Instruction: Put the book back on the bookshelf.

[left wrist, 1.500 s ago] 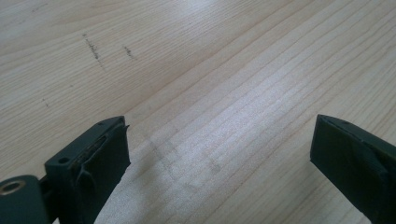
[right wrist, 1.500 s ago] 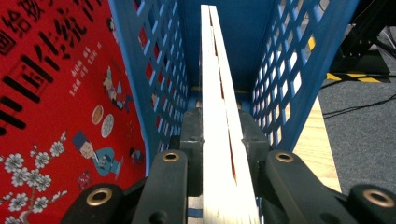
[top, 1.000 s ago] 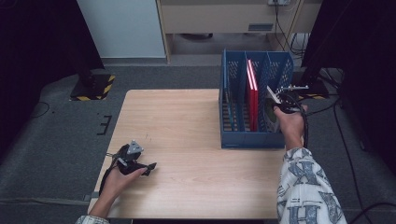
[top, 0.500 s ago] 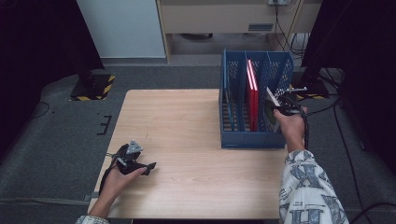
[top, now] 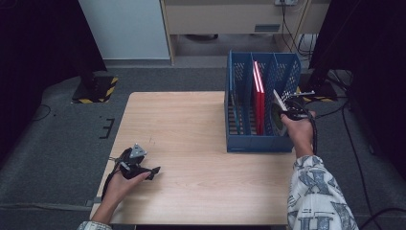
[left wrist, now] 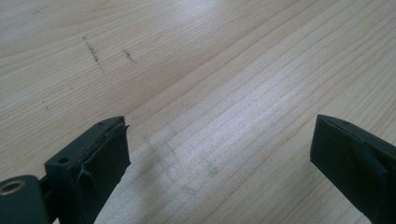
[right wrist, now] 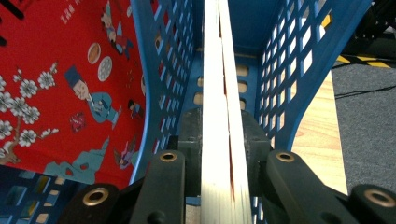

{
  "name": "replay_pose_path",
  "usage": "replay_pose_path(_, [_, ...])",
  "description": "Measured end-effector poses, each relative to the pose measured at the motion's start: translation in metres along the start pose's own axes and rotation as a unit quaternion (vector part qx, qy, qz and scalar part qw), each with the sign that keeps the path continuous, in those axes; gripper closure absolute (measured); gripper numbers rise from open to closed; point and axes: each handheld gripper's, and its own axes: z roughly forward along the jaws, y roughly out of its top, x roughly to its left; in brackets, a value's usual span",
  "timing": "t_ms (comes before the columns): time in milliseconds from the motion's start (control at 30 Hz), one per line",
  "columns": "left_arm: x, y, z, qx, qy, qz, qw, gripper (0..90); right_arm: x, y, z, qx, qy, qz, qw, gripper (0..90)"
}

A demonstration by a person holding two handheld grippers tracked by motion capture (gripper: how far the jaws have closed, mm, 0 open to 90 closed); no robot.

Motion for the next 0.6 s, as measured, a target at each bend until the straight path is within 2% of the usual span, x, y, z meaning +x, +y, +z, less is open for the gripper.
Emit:
replay_pose_path(333, [-0.0004,0.0002,0.0002,-0.002,-0.001,-0.001,1.0000,3.8,0.0006,-0.0022,0.0015,0.003,0.013,0.006,0.9999,72.2])
replay_pose_path(500, [0.0000,0.0004,-0.0007,-0.002,-0.002,-0.002,1.0000,3.8,0.0007,-0.0010,0.0007,-0.004,0.011,0.007,0.9999,70.8])
replay_pose_path(600, [-0.0003,0.0005,-0.0006,-0.002,-0.002,-0.002,1.0000,3.8,0.0007,0.0006,-0.0007,-0.005,0.005,0.002,1.0000,75.4])
